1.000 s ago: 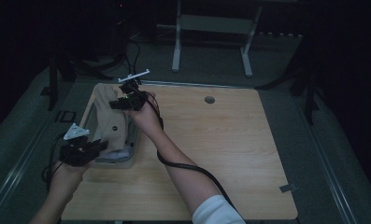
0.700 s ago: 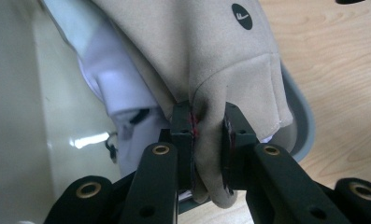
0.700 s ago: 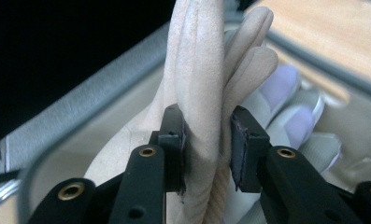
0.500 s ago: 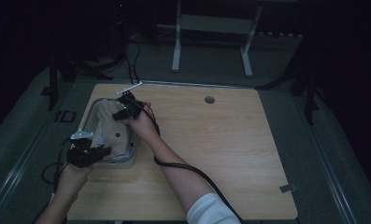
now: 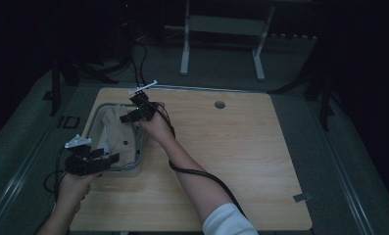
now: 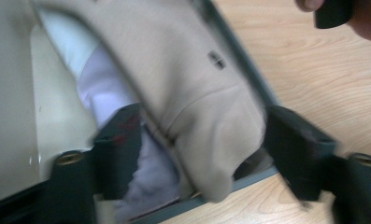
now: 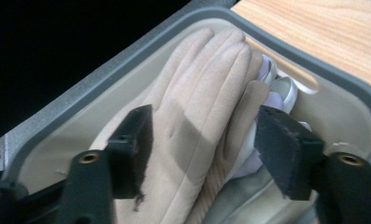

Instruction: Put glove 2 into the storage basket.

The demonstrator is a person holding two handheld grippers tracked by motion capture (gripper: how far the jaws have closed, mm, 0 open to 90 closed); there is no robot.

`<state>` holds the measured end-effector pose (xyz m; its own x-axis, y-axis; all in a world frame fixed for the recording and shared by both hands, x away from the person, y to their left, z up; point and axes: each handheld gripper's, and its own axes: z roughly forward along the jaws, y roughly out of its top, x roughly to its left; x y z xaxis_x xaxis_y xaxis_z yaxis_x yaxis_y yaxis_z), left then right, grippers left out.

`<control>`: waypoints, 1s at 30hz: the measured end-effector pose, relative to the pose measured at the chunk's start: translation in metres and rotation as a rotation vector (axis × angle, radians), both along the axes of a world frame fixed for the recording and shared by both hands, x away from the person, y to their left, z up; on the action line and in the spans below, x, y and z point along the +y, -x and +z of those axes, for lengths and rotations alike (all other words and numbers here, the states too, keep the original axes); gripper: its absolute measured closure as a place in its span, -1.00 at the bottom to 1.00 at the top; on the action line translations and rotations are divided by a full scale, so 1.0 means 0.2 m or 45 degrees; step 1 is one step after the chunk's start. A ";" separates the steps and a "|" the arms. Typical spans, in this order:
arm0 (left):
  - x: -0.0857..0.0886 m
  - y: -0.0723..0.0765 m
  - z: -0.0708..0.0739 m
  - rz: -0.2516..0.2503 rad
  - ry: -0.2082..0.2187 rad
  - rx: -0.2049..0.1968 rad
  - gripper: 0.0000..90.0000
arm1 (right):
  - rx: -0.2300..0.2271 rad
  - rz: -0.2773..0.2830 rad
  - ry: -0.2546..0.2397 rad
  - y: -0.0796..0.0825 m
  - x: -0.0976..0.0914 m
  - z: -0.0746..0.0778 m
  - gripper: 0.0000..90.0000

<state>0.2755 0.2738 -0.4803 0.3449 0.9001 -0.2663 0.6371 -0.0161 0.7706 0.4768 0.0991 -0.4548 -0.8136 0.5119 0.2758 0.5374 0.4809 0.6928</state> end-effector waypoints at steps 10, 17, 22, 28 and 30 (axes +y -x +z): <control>-0.12 0.02 0.03 -0.026 -0.014 -0.127 -0.67 | -0.059 0.136 0.004 0.09 -0.13 0.05 -0.56; -0.24 0.03 0.03 -0.105 -0.030 -0.158 -0.67 | -0.110 0.177 0.015 0.14 -0.24 0.04 -0.62; -0.32 0.05 0.02 -0.153 -0.037 -0.173 -0.67 | -0.110 0.172 0.015 0.19 -0.34 0.00 -0.62; -0.41 0.05 0.01 -0.213 -0.043 -0.185 -0.67 | -0.125 0.183 0.047 0.23 -0.45 -0.05 -0.62; -0.45 0.05 0.01 -0.229 -0.043 -0.183 -0.67 | -0.126 0.183 0.061 0.24 -0.49 -0.07 -0.62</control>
<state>0.2663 0.1845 -0.4786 0.5330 0.8282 -0.1734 0.5054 -0.1473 0.8503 0.4281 0.0011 -0.4691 -0.9015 0.3987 0.1686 0.3907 0.5818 0.7133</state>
